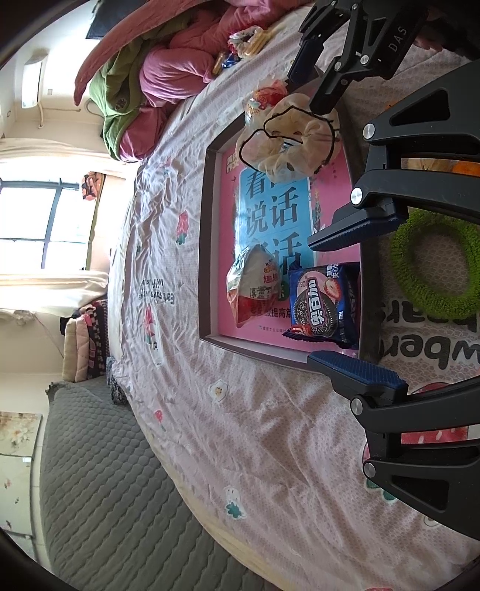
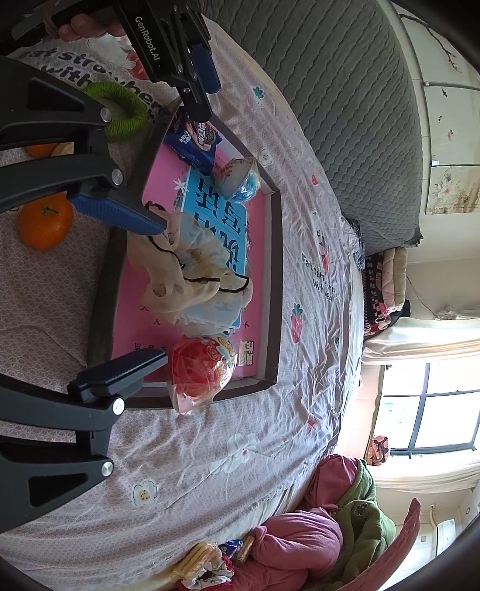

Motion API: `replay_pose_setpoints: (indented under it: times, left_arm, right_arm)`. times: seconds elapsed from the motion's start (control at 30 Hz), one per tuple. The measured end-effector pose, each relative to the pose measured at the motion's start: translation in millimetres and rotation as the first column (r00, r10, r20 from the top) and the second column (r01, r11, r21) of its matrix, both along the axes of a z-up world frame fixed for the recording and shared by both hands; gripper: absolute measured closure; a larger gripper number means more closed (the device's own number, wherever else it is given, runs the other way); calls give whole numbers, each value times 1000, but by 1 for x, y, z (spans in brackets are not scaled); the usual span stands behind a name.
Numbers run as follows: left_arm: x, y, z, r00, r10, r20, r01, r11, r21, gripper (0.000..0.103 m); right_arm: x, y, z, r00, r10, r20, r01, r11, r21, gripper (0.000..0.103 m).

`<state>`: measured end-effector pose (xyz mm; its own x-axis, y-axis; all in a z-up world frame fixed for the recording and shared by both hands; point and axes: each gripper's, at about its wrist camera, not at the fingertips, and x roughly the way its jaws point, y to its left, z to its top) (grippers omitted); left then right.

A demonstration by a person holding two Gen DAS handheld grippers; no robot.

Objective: Organize objects
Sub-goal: 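Open the left gripper on the Oreo pack while the right releases the cloth bag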

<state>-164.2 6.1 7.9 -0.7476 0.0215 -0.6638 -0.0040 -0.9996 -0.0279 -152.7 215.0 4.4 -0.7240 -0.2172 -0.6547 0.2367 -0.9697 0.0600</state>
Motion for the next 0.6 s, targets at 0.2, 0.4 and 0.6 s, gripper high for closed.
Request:
replay_pose_setpoints:
  times: [0.2,0.4,0.6]
  left_arm:
    - [5,-1,3,1000,5,-4,-5,1000,2,45]
    - [11,-2,10,1000,11,-15,-11,1000,2,45]
    - [17,-3,16,1000,13,-25,-13,1000,3,45]
  right_arm:
    - [3,5,7,1000,-10,-19,10,1000,-10,40]
    - [3,18,15,999,-37,-35,36,999,-32,39]
    - [7,26,25,997,-52,-63,49,998,-43,39]
